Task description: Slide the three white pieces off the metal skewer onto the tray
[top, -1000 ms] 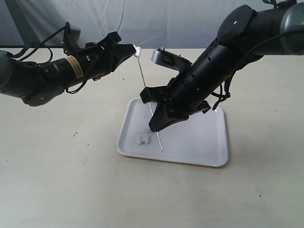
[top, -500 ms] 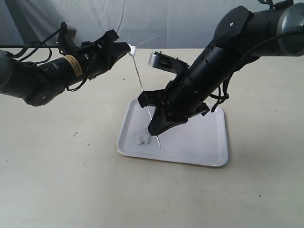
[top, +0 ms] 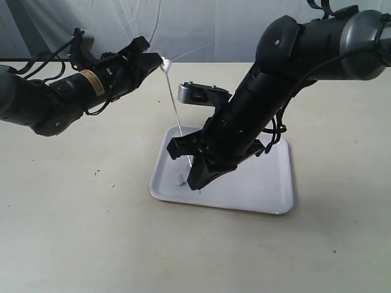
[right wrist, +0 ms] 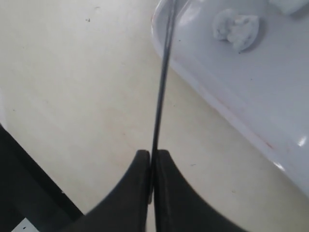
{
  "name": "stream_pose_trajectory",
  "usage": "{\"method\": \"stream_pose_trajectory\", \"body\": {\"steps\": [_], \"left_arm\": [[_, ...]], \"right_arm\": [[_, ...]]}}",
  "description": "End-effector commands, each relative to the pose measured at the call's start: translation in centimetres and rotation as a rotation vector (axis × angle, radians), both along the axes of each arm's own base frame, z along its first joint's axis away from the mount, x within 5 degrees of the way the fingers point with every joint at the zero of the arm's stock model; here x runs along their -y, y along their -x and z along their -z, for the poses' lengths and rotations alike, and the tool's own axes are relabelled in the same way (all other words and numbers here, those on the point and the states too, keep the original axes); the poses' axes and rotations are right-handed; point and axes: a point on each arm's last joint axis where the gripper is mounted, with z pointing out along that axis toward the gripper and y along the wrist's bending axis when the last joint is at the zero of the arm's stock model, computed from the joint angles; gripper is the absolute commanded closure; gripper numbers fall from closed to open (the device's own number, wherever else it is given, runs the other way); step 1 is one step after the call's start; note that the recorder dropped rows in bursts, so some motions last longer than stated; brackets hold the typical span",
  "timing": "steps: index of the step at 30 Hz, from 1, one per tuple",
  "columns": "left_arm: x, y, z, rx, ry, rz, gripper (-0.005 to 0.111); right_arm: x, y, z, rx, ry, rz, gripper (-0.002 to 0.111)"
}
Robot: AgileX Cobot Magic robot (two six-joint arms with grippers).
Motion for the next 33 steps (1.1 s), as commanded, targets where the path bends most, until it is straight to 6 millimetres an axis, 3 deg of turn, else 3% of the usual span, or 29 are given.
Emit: {"method": "stream_pose_trajectory", "body": {"steps": [1,9,20,24,29,33], "left_arm": [[-1.9,-1.4,-1.2,0.016,0.099,-0.179,0.107],[-2.4,-1.6,-0.8,-0.004,0.047,-0.223,0.107],[-2.3,-1.5,-0.8,-0.01,0.039,-0.208,0.107],[-1.9,-1.3,-0.4,-0.095,0.104,-0.17,0.107],[-1.4,-1.0,-0.1,-0.208,0.209,-0.133,0.107],[-0.9,-0.7,-0.8,-0.269,0.411,-0.08,0.107]], "right_arm": [[0.4,2.8,0.5,-0.174,0.093,-0.178,0.109],[1.4,4.1,2.1,-0.242,0.132,-0.179,0.109],[2.1,4.3,2.2,-0.215,0.176,-0.215,0.109],[1.8,2.6,0.5,-0.014,0.17,-0.213,0.109],[0.6,-0.1,-2.2,0.276,0.063,-0.092,0.108],[0.1,-0.8,-2.2,0.317,0.031,-0.053,0.091]]}}
